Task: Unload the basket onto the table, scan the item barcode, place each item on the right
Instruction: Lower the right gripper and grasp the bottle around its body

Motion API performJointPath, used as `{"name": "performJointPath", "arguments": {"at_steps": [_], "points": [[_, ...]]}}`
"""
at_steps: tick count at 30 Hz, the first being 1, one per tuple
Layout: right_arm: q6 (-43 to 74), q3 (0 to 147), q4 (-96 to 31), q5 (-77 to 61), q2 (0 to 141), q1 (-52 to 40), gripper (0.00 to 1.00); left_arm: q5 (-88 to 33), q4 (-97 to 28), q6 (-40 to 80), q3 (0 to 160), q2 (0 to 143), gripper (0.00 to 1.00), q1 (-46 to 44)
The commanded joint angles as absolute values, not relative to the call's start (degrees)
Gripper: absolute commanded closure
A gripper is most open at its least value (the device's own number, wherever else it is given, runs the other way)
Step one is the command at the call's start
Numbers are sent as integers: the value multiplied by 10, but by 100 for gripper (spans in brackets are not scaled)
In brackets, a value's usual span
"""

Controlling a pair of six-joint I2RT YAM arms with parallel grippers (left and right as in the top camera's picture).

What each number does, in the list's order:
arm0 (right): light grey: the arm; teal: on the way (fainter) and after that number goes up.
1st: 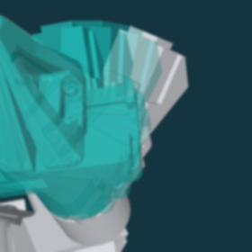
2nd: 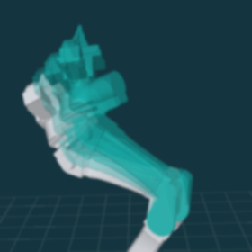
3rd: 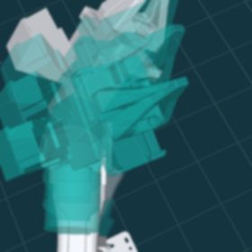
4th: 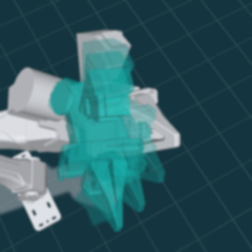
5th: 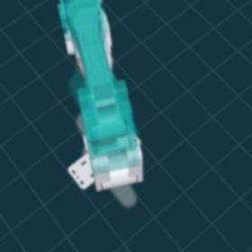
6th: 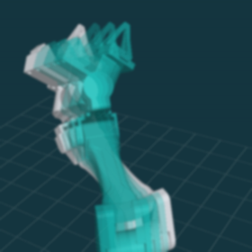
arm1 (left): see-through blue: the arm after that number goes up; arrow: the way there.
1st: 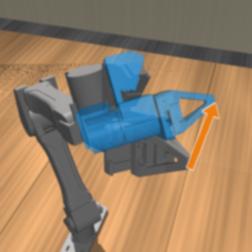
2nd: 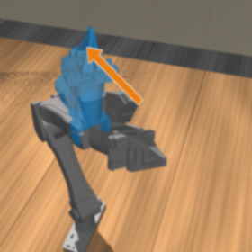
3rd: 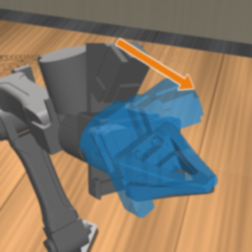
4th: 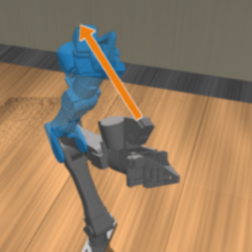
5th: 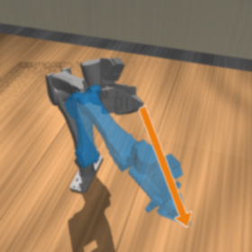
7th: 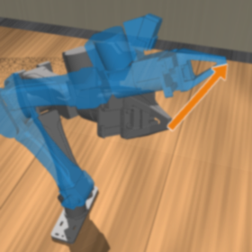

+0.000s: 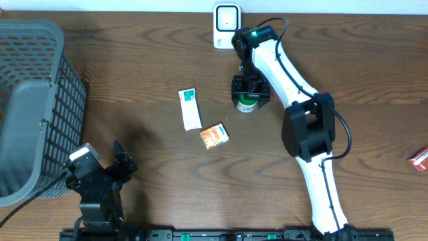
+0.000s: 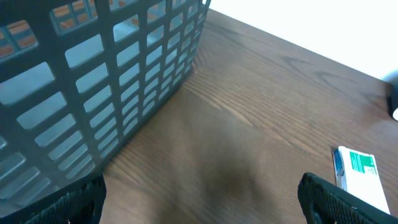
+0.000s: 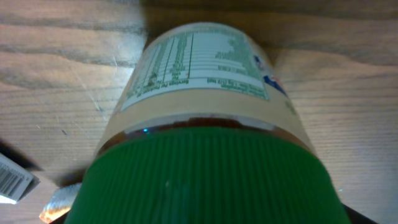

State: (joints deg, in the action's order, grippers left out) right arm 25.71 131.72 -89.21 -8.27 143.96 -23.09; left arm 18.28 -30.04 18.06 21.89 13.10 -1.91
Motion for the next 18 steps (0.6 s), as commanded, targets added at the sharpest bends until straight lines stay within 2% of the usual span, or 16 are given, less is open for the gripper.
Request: {"name": "performJointPath", "arguments": {"at_steps": [1,6,8,9,14,18], "points": [[265,1315,-887,-78,1470,-233,41,185,-300,183,218,130,1,-17],[265,1317,-886,-72,1466,-233,25,185,-300,183,218,130,2,-17],[265,1317,-884,-65,1458,-233,6,185,-300,183,218,130,1,-17],[265,1317,-881,-62,1456,-233,1,185,-300,183,218,130,1,-17],[266,1315,-863,-41,1458,-233,1,185,-300,183,218,130,1,-17],[277,1315,-850,-41,1458,-238,7,185,-300,183,218,130,1,-17]]}}
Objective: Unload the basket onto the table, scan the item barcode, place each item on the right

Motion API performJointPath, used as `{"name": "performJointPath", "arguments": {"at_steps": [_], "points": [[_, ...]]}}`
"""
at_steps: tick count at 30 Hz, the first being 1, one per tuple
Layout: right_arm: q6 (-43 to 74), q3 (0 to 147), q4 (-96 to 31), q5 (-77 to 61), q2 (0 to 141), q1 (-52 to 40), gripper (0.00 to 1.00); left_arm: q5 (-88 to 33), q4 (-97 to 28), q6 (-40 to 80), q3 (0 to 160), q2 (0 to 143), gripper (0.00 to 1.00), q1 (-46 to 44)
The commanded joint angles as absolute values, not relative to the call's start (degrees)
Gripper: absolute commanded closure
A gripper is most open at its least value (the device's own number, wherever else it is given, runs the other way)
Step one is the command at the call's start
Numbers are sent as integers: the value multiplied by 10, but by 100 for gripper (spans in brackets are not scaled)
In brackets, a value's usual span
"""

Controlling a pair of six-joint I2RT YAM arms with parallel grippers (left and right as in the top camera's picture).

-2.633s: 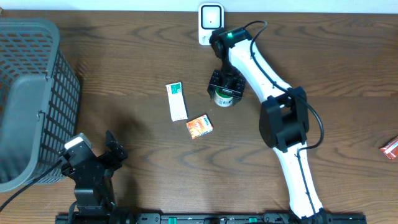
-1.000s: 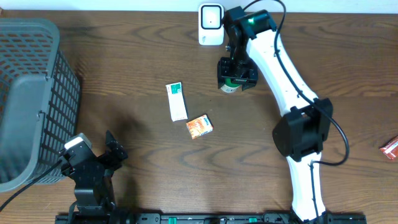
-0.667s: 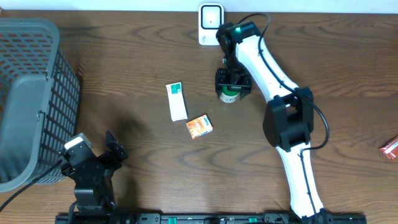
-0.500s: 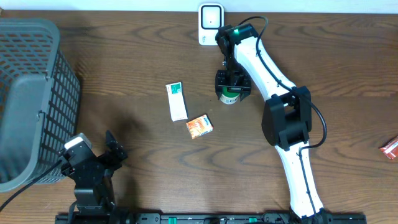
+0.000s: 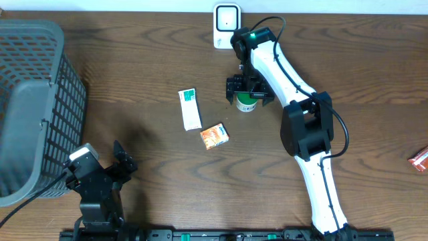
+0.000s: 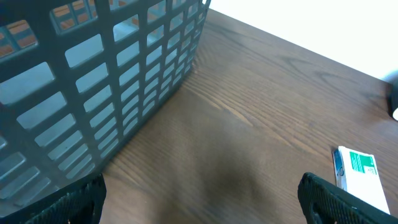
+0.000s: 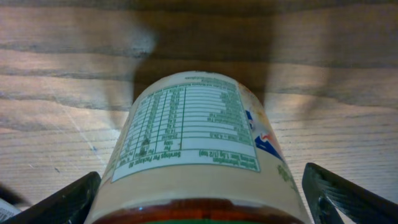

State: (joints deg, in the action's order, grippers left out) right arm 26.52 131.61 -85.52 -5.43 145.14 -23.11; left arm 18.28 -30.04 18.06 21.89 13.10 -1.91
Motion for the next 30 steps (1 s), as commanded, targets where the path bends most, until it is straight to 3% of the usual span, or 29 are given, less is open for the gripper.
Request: {"name": "performJointPath", "arguments": {"at_steps": [1,6,14,30], "points": [[279,1315,-844,-38,1458,-241,10,185,-300,183,218,130,1,-17],[304,1315,-833,-18,1458,-249,20,185,-300,183,218,130,1,-17],[347,1315,-830,27,1462,-257,20,185,-300,183,218,130,2,-17],[368,1312,-807,17,1503,-267,34,185,-300,183,218,130,1,-17]]}}
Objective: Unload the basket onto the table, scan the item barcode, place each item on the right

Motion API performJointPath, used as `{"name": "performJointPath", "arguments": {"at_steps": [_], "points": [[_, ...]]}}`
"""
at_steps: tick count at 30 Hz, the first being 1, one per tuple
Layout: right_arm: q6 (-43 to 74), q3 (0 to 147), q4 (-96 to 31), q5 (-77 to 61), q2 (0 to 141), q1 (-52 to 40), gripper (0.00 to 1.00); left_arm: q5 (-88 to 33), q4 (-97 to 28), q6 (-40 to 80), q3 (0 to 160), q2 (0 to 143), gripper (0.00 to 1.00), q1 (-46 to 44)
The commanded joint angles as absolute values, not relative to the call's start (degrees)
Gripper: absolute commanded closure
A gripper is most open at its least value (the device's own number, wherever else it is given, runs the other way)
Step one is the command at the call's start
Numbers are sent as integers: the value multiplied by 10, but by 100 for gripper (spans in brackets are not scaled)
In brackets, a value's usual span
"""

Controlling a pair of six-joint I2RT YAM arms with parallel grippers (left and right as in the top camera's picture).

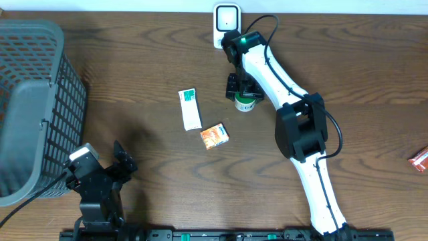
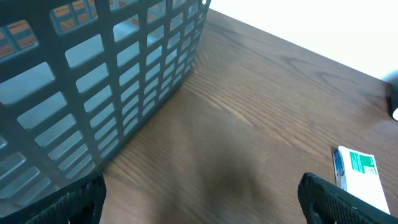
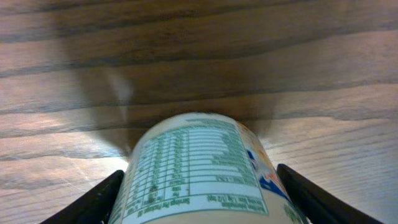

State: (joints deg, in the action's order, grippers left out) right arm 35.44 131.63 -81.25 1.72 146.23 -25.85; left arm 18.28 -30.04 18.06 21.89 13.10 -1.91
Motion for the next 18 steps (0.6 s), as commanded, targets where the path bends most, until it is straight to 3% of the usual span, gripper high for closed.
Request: {"name": "performJointPath", "arguments": {"at_steps": [1,6,16,18], "points": [[368,1312,-805,12,1506,-267,34,185,-300,183,218,130,2,-17],[368,1312,-797,10,1511,-267,38,185,-300,183,218,130,2,-17],[363,1312,-816,1,1511,-267,35,185,-300,183,218,130,1,-17],[355,1312,-818,-22,1511,-267,39,185,-300,183,218,130,1,-17]]}}
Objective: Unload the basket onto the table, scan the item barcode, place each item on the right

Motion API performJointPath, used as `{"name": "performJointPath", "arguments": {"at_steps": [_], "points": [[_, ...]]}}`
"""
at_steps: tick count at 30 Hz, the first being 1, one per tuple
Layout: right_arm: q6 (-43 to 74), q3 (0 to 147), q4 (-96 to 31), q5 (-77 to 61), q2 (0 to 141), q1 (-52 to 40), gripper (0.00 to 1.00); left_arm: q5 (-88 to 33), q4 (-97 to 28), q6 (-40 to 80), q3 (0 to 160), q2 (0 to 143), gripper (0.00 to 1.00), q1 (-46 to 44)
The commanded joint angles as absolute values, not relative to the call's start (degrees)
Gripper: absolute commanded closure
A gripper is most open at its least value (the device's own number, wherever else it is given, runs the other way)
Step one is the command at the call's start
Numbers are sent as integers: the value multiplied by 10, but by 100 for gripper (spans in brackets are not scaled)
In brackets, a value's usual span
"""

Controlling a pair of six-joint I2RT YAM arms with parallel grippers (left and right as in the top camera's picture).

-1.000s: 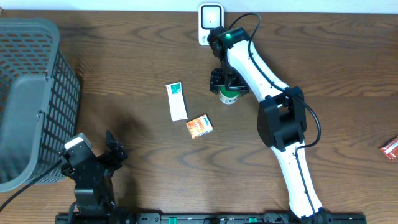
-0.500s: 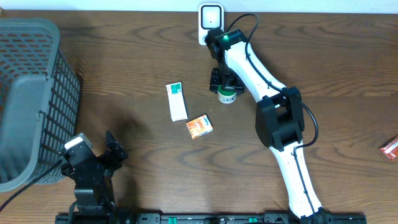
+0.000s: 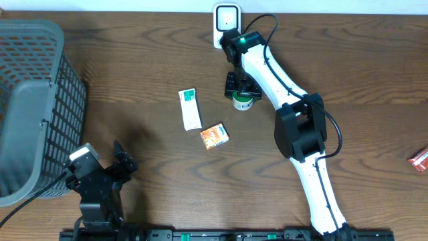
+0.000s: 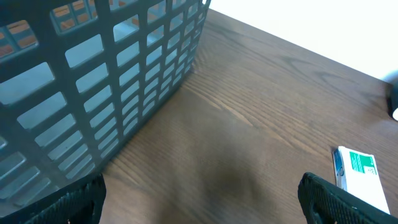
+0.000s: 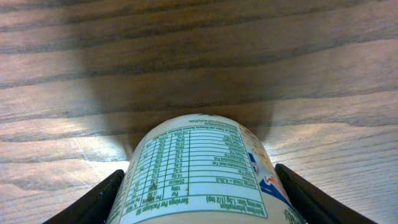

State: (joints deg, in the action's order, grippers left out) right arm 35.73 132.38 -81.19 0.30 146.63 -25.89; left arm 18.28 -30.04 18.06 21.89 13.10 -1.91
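An upright jar [image 3: 242, 102] with a green lid and a cream label stands on the brown table just below the white scanner [image 3: 227, 25] at the far edge. My right gripper [image 3: 239, 86] reaches down over it. In the right wrist view the jar's nutrition label [image 5: 202, 171] fills the space between my black fingers [image 5: 93, 202], which lie against both of its sides. The lid is out of that view. My left gripper [image 3: 110, 164] rests open at the near left, holding nothing [image 4: 202, 205].
A white and green box [image 3: 189, 109] and a small orange packet [image 3: 215, 136] lie left of the jar. A grey mesh basket [image 3: 27, 107] stands at the left edge. A red item [image 3: 420, 159] lies at the right edge.
The right gripper and the jar sit very slightly further left in the overhead view. The fingers still lie against the jar's sides. The left arm has not moved.
First the right gripper was over the jar, with the green lid close below its camera. Then its fingers stood wide apart on either side of the jar's body. By the last earlier moment they had come in against the jar's sides, and they stay there now.
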Motion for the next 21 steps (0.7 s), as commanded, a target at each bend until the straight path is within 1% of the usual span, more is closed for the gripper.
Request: {"name": "performJointPath", "arguments": {"at_steps": [1,5,11,14,17,19,21], "points": [[350,1312,-818,-34,1511,-267,41,185,-300,183,218,130,1,-17],[315,1314,-821,-108,1508,-256,49,185,-300,183,218,130,2,-17],[284,1322,-877,-187,1504,-225,50,185,-300,183,218,130,1,-17],[240,1326,-933,-266,1503,-203,55,185,-300,183,218,130,1,-17],[213,1328,-968,-304,1503,-190,55,185,-300,183,218,130,2,-17],[190,1329,-975,-327,1503,-184,58,185,-300,183,218,130,1,-17],[188,1329,-975,-344,1501,-182,57,185,-300,183,218,130,1,-17]]}}
